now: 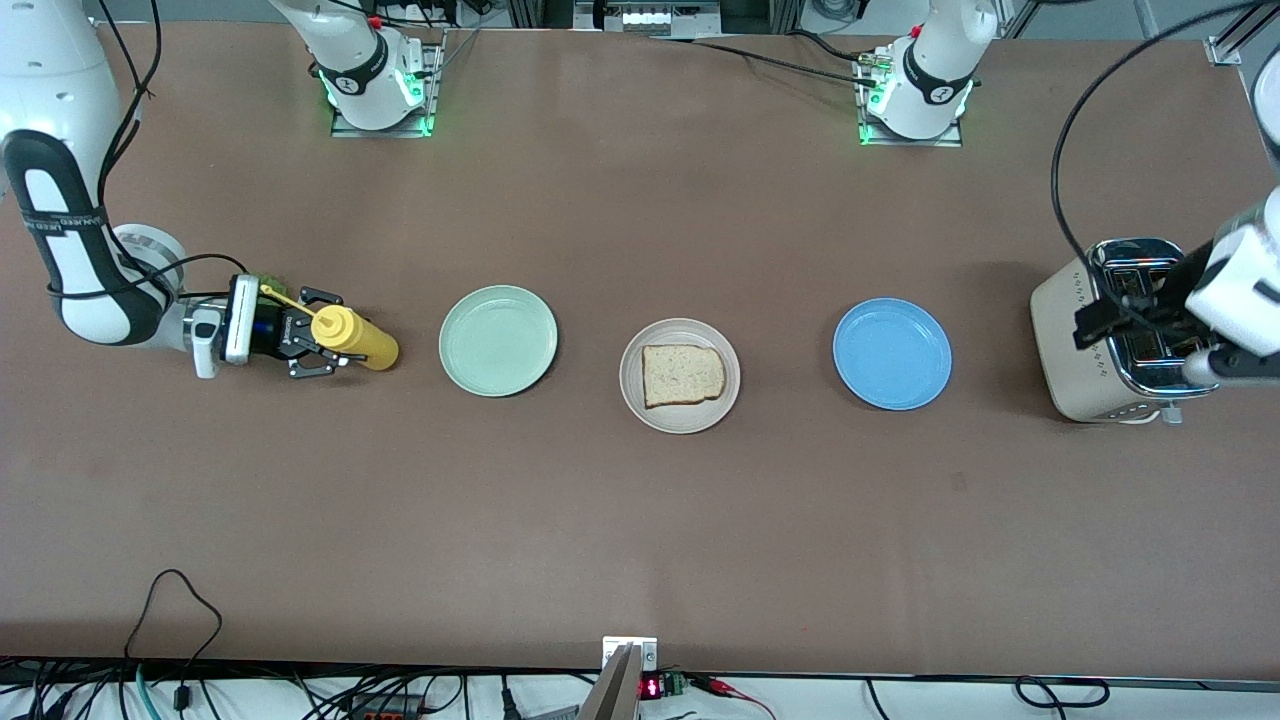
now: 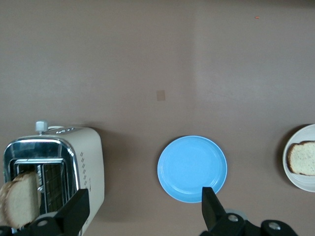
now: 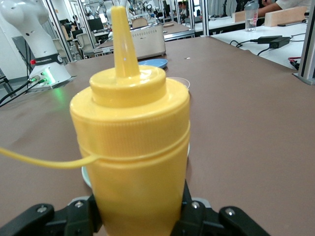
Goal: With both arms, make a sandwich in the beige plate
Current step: 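Carry the yellow bottle over the bread on the beige plate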
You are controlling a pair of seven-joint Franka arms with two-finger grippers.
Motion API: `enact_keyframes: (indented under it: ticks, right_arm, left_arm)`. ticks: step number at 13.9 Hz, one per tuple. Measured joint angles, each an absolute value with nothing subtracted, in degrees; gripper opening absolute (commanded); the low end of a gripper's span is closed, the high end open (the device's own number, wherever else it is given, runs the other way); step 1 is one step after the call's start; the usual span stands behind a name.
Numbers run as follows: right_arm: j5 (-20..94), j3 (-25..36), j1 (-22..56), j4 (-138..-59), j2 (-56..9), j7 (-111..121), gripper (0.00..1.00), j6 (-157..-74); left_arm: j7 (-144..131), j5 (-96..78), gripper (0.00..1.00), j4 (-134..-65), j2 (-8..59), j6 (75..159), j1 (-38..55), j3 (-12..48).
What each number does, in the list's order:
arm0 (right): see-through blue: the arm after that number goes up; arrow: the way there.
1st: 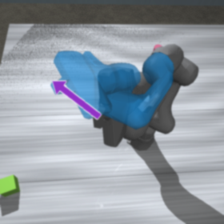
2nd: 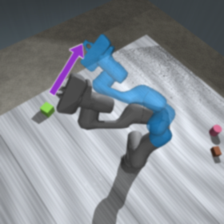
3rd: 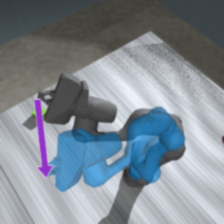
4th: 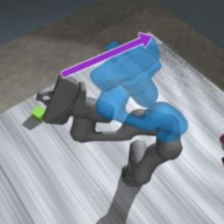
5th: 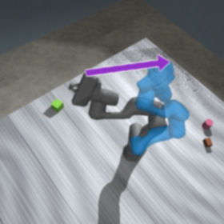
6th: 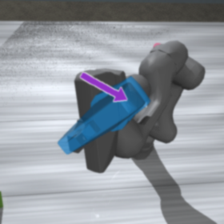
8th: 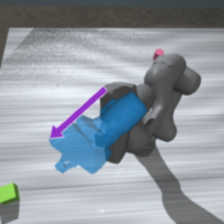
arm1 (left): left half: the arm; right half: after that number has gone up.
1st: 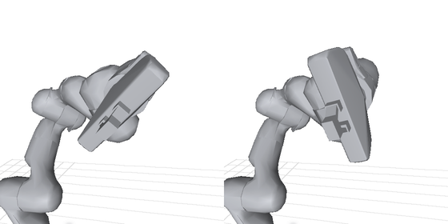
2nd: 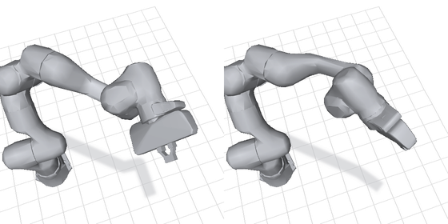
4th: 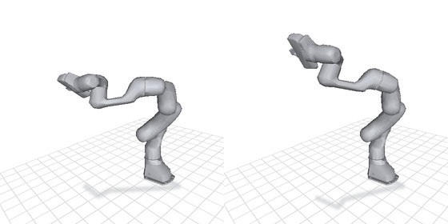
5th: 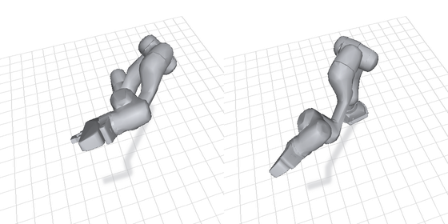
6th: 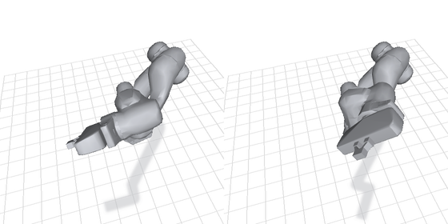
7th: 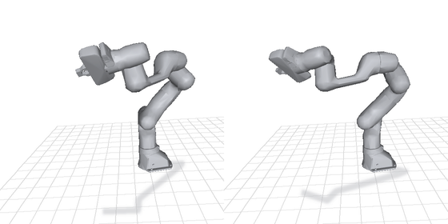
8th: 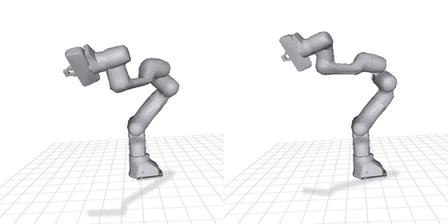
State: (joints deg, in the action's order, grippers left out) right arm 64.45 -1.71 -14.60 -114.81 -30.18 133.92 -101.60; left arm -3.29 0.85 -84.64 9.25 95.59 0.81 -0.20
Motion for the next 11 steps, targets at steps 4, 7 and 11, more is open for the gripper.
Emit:
enact_keyframes:
  ticks: [4, 7, 11]
  right_arm:
    - [64.4, -4.6, -11.3, -114.8, -23.7, 122.1, 0.12, -106.2]
    - [64.4, -6.3, -7.8, -115.0, -19.7, 114.2, 0.12, -110.7]
    - [60.9, -12.1, -5.4, -115.2, -16.4, 104.4, 0.12, -120.5]
  left_arm:
    - [-3.1, 0.8, 1.00, -87.6, 5.8, 92.2, -1.5, -0.1]
    - [-3.2, 0.8, 1.00, -88.6, 5.3, 91.3, -1.5, 0.6]
    - [-3.2, 0.8, 1.00, -92.8, 2.7, 93.0, -1.5, 1.5]
